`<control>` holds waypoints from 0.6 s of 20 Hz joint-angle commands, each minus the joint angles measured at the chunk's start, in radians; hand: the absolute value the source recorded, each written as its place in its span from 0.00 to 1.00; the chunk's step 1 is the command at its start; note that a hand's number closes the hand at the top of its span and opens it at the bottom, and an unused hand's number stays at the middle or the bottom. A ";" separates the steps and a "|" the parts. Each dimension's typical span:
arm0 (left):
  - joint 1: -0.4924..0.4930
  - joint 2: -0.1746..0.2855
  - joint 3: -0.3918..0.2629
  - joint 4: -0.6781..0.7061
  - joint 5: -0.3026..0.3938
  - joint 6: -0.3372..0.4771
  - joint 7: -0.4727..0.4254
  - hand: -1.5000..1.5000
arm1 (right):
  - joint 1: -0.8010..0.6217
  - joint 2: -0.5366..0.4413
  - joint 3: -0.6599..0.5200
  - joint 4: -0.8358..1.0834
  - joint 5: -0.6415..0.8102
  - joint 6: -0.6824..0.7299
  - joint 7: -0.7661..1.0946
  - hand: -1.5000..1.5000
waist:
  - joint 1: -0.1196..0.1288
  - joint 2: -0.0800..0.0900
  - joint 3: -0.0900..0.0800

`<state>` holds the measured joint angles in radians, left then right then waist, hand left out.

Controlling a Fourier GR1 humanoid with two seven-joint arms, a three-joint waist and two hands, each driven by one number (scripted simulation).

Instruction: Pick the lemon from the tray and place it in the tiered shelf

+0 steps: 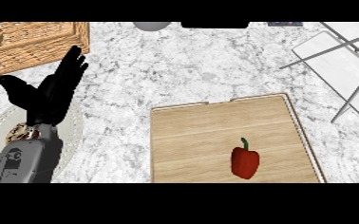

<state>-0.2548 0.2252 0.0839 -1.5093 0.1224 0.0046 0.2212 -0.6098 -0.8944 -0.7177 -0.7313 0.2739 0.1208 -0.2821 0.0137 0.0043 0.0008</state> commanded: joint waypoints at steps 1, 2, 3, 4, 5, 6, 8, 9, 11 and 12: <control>0.054 -0.004 0.003 -0.047 0.007 -0.002 0.015 0.50 | 0.005 -0.083 -0.008 0.084 -0.056 0.165 0.002 0.00 | -0.004 -0.004 0.000; 0.001 -0.003 0.008 -0.010 0.007 -0.001 0.009 0.50 | -0.041 -0.144 -0.011 0.129 -0.072 0.248 0.044 0.00 | -0.003 -0.001 0.000; -0.014 0.002 0.006 -0.013 -0.003 0.015 0.047 0.50 | -0.021 -0.168 -0.029 0.177 -0.084 0.285 0.025 0.00 | -0.004 0.000 0.001; 0.022 -0.033 -0.033 -0.031 -0.035 0.033 0.015 0.50 | -0.020 -0.180 -0.024 0.211 -0.084 0.318 0.030 0.00 | 0.000 0.001 0.001; -0.030 0.010 0.022 0.023 0.002 0.002 0.014 0.50 | 0.027 -0.224 -0.047 0.217 -0.105 0.390 0.024 0.00 | -0.019 0.000 0.001; -0.023 0.003 0.012 0.062 -0.003 -0.018 -0.030 0.50 | -0.019 -0.267 -0.056 0.289 -0.098 0.364 0.021 0.00 | -0.003 0.007 0.001; 0.025 -0.031 -0.004 0.015 -0.016 0.010 -0.053 0.50 | 0.044 -0.346 -0.079 0.330 -0.105 0.438 -0.026 0.00 | -0.006 0.003 0.002; -0.034 -0.022 0.010 0.081 -0.025 0.017 -0.048 0.50 | 0.027 -0.342 -0.073 0.348 -0.105 0.423 -0.045 0.00 | -0.007 0.004 0.002; 0.022 -0.009 0.004 -0.021 -0.005 0.001 0.001 0.50 | 0.095 -0.390 -0.094 0.395 -0.114 0.507 -0.124 0.00 | -0.001 0.002 0.004; 0.017 -0.021 0.005 -0.014 -0.003 0.008 -0.012 0.50 | 0.143 -0.399 -0.122 0.415 -0.130 0.532 -0.174 0.00 | -0.014 0.001 0.004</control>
<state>-0.2491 0.2113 0.0868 -1.5080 0.1137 0.0120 0.2141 -0.5441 -1.2176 -0.7987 -0.4009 0.1685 0.5502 -0.3565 0.0070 0.0060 0.0032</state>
